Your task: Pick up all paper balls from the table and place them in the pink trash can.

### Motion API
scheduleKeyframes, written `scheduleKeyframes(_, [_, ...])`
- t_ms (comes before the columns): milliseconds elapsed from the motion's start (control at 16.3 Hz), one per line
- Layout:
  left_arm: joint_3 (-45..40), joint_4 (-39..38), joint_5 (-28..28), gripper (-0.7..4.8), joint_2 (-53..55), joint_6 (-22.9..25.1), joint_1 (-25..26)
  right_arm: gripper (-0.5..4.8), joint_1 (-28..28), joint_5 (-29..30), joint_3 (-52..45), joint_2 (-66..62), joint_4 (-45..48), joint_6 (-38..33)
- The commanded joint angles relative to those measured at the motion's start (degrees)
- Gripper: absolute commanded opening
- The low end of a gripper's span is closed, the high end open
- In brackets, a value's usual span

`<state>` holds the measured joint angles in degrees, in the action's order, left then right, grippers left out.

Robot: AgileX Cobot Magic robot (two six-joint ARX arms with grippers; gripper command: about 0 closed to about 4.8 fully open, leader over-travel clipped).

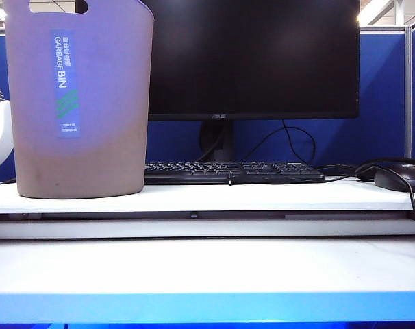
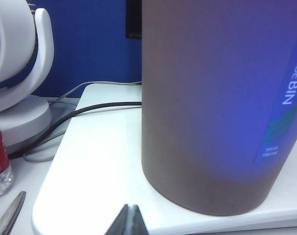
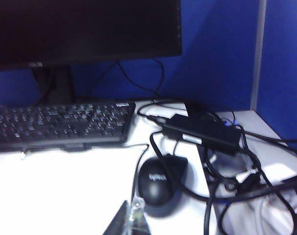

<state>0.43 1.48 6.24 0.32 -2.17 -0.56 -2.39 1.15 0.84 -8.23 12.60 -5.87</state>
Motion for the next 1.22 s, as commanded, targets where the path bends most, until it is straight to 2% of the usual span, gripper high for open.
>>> scheduleKeyframes(61, [0.0, 0.7, 0.2, -0.05, -0.1, 0.2, 0.0, -0.05, -0.3, -0.1, -0.8, 0.0, 0.0, 0.5])
scheduleKeyframes(1225, [0.0, 0.7, 0.2, -0.05, -0.1, 0.2, 0.0, -0.05, -0.2, 0.0, -0.8, 0.0, -0.5, 1.4])
